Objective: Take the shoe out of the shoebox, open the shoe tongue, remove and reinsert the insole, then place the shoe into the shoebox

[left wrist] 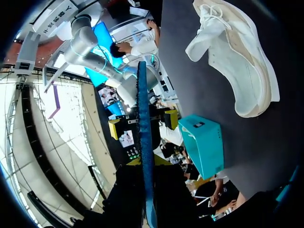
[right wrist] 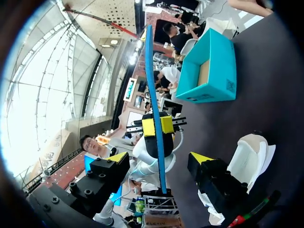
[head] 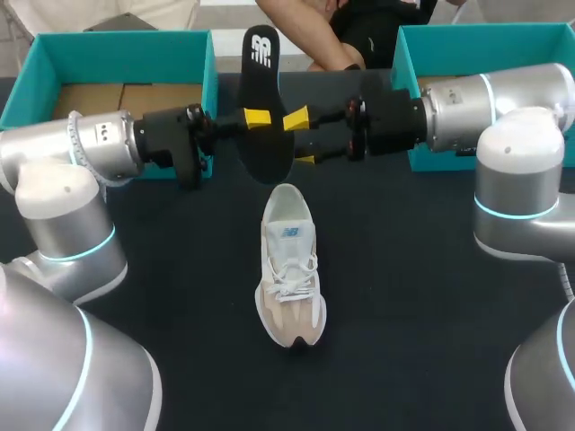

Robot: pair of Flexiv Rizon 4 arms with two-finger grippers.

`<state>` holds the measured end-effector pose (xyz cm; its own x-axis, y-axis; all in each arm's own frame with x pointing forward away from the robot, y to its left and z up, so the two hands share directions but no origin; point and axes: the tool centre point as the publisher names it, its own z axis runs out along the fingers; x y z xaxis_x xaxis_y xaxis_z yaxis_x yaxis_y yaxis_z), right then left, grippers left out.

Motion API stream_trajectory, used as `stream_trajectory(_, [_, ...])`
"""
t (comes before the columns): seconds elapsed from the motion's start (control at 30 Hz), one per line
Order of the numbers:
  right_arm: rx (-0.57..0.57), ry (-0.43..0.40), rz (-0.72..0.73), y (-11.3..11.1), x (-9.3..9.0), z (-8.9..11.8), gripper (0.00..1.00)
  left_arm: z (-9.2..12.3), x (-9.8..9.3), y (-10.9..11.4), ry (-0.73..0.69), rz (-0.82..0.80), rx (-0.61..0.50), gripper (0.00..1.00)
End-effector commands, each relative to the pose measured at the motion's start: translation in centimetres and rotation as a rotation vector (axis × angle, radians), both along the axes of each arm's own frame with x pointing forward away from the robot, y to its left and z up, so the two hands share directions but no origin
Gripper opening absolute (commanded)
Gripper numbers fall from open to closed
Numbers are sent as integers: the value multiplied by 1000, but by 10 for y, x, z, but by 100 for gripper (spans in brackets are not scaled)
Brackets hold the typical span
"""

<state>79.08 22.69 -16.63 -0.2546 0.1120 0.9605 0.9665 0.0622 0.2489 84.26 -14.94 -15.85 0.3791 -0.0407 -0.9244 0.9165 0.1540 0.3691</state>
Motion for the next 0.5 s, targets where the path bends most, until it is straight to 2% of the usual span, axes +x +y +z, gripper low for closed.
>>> stream_trajectory(0.03, [6,-9,6,8,2,-3,41,-3,0,-9,8,8,-12,0])
stream_trajectory(0.17, [15,-20,10,12,3,-3,38,-3,2,-15,30,22,-45,0])
stream_trajectory(0.27, [24,-24,14,15,4,-5,31,-3,3,-19,36,25,-54,0])
stream_trajectory(0.43, [28,-32,23,18,6,-7,12,-3,3,-24,38,21,-57,0])
stream_trajectory(0.5, [29,-35,23,18,6,-7,11,-3,3,-25,38,21,-58,0])
